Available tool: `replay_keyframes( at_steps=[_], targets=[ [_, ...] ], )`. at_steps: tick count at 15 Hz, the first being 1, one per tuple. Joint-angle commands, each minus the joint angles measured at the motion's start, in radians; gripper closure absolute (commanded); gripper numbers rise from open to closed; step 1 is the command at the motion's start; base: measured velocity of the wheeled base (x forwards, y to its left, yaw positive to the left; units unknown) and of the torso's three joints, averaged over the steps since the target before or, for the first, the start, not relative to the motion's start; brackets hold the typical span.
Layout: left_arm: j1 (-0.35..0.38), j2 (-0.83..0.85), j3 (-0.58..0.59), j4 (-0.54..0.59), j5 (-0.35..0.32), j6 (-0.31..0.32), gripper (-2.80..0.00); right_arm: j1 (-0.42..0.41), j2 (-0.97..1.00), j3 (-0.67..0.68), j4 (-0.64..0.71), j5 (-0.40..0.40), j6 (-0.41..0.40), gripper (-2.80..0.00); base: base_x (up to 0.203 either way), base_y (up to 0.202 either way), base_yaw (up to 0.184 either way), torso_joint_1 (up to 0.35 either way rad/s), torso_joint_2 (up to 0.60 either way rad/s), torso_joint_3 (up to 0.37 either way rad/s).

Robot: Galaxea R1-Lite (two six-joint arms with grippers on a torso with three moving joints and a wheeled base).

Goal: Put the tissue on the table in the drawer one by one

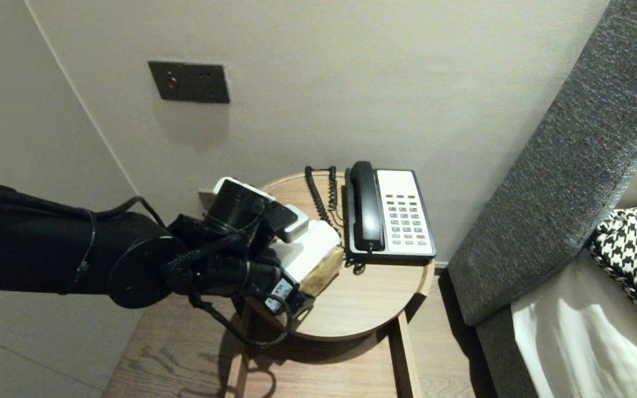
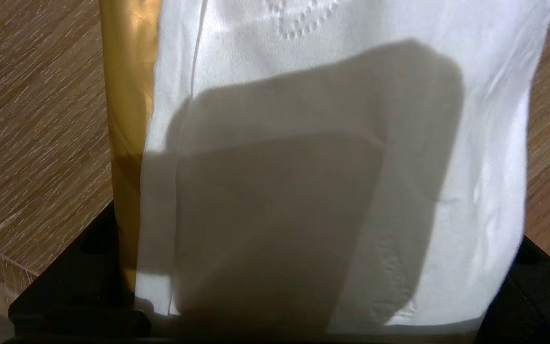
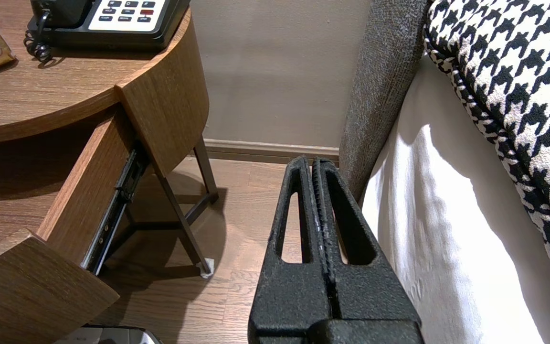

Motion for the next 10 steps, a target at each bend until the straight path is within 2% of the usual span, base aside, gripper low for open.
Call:
replay_keyframes(
  at_steps=[1,5,10],
  targets=[
    [-0.001,0.004,-0.007,-0.002,0.002,0.003,0.0,0.0,0.0,0.012,0.0,0.0,-0.001,0.0,0.0,0.0,0.0,0.0,0.0,0.0],
    [-0.008,-0.017,-0.007,0.0,0.002,0.001,0.0,0.0,0.0,0.012,0.0,0.0,0.0,0.0,0.0,0.0,0.0,0.0,0.0,0.0],
    [-0.046,-0.129,0.024,0.007,-0.022,0.003,0.0,0.0,0.0,0.012,0.0,0.0,0.0,0.0,0.0,0.0,0.0,0.0,0.0,0.0]
  ],
)
